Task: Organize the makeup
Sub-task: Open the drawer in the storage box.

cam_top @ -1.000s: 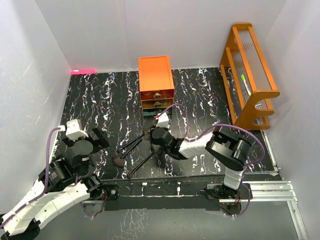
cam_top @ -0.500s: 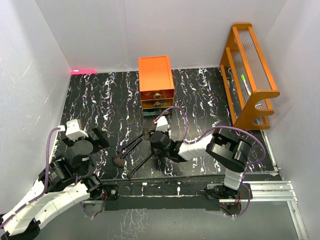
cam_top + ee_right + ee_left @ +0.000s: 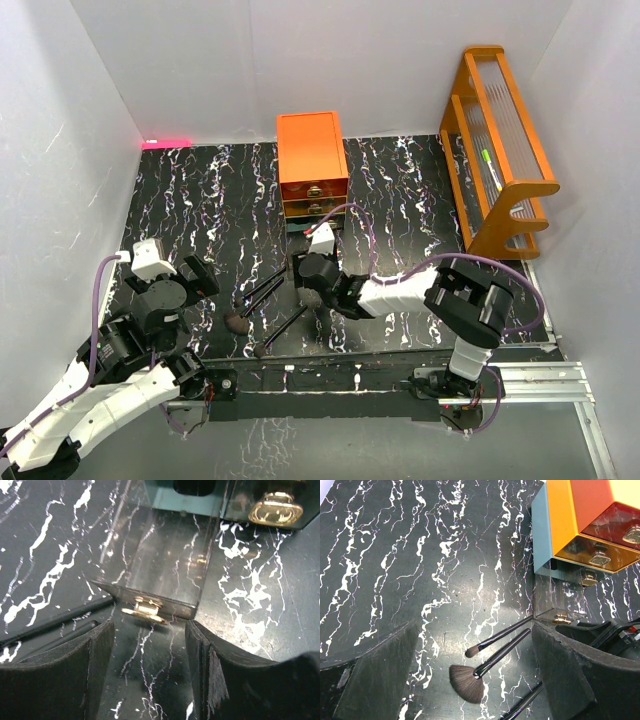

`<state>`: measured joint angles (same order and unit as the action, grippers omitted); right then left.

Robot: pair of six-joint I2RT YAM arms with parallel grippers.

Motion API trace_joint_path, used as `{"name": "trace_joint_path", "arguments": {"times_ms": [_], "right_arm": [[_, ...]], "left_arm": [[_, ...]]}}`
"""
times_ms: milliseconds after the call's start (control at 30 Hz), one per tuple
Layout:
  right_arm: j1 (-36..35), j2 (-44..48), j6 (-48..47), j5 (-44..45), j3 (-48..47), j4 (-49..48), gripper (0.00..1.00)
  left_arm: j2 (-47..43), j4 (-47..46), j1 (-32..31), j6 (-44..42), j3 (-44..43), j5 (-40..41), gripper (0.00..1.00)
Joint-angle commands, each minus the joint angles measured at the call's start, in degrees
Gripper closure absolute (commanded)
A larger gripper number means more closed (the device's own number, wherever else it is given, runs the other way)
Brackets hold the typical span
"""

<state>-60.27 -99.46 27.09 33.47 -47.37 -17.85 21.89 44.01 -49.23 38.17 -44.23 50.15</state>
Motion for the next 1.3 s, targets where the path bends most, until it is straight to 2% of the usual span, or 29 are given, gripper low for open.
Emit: {"name": "trace_joint_path", "arguments": {"times_ms": [0, 233, 700, 900, 1267], "right_arm": [[-0.1, 1.0, -0.1, 0.8, -4.2, -0.7, 0.39], [0.0, 0.0, 1.2, 0.3, -6.3, 0.9, 0.38], [1.2, -1.5, 9.1, -2.8, -13.9, 17.0, 0.38], [1.2, 1.2, 11.5, -2.5, -11.5, 17.9, 0.39], [1.2, -3.0, 13.0, -0.7, -15.3, 22.1, 0.4]], "left_arm": [[-0.5, 0.8, 0.3, 0.1, -0.2, 0.8, 0.06], [-0.6, 0.8, 0.3, 0.1, -0.2, 0.8, 0.06], [-0.9, 0.9, 0.3, 0.2, -0.2, 0.7, 0.06], [-1.0, 0.9, 0.3, 0.1, -0.1, 0.7, 0.06], [-1.1, 0.9, 0.4, 0.2, -0.2, 0.8, 0.06]]}}
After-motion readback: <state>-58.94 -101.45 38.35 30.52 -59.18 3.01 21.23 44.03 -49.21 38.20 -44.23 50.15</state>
